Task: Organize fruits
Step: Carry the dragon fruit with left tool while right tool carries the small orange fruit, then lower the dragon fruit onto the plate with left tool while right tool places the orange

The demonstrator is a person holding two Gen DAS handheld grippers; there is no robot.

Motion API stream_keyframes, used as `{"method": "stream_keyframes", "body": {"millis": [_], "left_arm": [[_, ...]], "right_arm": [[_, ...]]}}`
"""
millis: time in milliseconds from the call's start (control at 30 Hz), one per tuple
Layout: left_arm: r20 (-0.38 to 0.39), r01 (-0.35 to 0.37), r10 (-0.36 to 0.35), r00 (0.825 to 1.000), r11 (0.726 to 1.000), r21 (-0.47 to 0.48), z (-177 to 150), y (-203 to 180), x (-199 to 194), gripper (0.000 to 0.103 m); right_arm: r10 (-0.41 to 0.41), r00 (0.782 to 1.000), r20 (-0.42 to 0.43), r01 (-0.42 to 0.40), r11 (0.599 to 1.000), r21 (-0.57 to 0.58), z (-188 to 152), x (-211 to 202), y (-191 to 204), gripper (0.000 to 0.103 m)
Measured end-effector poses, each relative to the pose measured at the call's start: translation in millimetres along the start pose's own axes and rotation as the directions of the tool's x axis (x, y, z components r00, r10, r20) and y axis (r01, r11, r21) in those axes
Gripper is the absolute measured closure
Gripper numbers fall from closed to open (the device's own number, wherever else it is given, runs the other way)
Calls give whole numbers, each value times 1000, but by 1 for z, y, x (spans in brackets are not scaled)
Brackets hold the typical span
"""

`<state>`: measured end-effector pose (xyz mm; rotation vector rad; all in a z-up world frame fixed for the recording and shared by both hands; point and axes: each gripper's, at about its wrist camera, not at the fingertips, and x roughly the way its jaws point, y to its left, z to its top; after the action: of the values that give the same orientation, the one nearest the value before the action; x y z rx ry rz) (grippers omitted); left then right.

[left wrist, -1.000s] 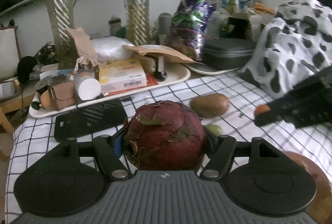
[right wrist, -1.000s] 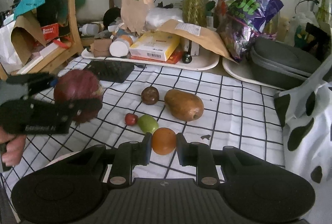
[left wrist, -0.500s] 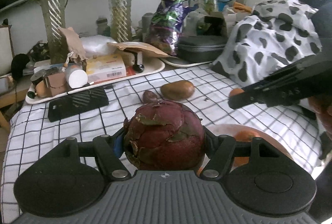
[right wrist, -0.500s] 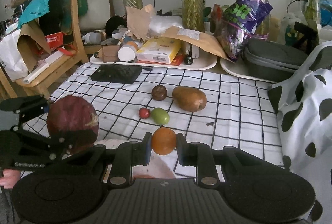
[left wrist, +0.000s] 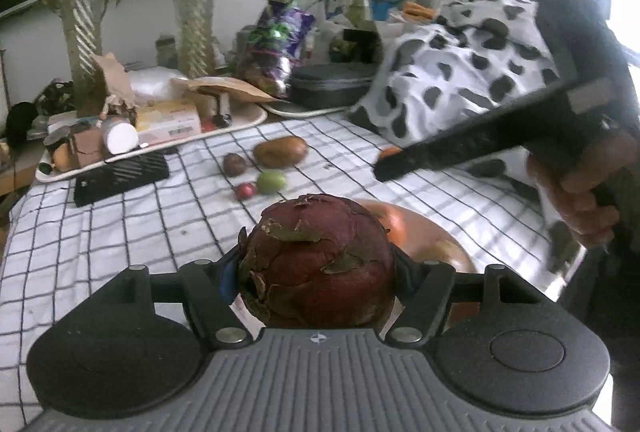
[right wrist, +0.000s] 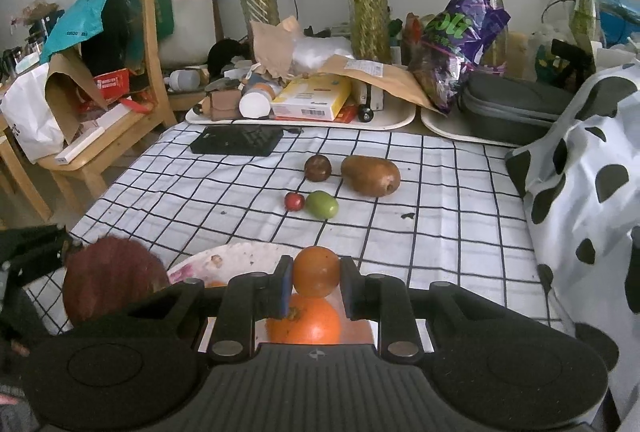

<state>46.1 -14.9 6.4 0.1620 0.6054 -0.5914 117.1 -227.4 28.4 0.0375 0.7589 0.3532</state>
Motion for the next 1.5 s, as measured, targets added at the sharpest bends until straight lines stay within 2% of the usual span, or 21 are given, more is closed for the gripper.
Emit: {"method": "stream_keyframes", "body": {"millis": [200,300,467,567,667,800,900,1300,1500], "left_arm": [[-43,69,-68,997,997,21,-8,-23,-3,35],[-87,78,-75,993,997,30,-13,-29,3,35],[-161,90,-91,983,996,-14,-19,-24,19,35],[-175,92,-99,980,995,-48,-20,-19,24,33],[-144,64,-66,987,998,-22,-18,-19,24,28],[-120,43,-52,991,996,-77,-14,-10,18,26],[-106,32,-38,994,997,-65,-13,-10,10,25],[-137,-19,17,990,1000,-10,-17,-15,-3,25],[-135,-20,17,991,1000,-15,-19,-10,-7,25]], "right_arm": [[-2,1000,11,2,1000,18,-11,-17,0,78],[-5,1000,11,5,1000,20,-17,-23,1,78],[-6,1000,7,6,1000,20,-23,-28,3,78],[0,1000,7,0,1000,17,-23,-29,4,78],[4,1000,6,-4,1000,10,-24,-29,6,78],[-1,1000,3,1,1000,13,-24,-29,5,78],[-1,1000,0,1,1000,13,-25,-29,5,78],[25,999,-21,-25,1000,3,-33,-31,21,78],[49,998,-34,-49,999,17,-27,-23,30,77]]}}
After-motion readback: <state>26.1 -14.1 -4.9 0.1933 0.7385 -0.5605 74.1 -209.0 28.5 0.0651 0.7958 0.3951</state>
